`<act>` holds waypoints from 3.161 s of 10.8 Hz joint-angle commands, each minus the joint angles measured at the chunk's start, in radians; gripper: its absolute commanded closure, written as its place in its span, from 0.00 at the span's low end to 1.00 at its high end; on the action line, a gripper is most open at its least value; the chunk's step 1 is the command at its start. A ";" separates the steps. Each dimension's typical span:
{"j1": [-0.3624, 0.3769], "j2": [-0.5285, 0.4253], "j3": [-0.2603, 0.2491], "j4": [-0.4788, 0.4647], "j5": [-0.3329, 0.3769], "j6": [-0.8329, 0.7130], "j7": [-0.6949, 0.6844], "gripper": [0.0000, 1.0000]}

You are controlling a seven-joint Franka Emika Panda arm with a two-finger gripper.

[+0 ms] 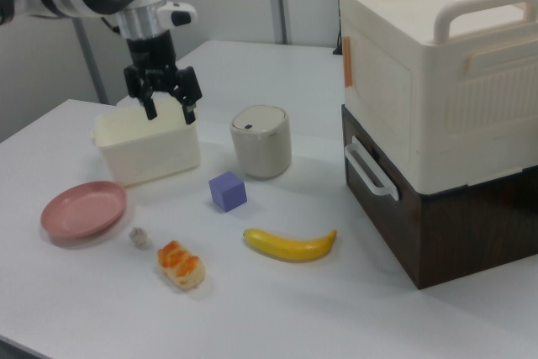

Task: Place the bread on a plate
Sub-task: 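Move the open gripper toward the orange-glazed bread roll, then lower the gripper over the bread roll and close on it, then lift the bread roll up off the table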

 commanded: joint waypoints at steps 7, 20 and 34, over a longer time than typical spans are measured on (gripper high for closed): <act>0.009 -0.072 0.050 -0.148 -0.037 0.075 0.012 0.00; -0.068 -0.189 0.211 -0.465 -0.238 0.225 -0.187 0.00; -0.022 0.045 0.287 -0.637 -0.631 0.262 -0.251 0.00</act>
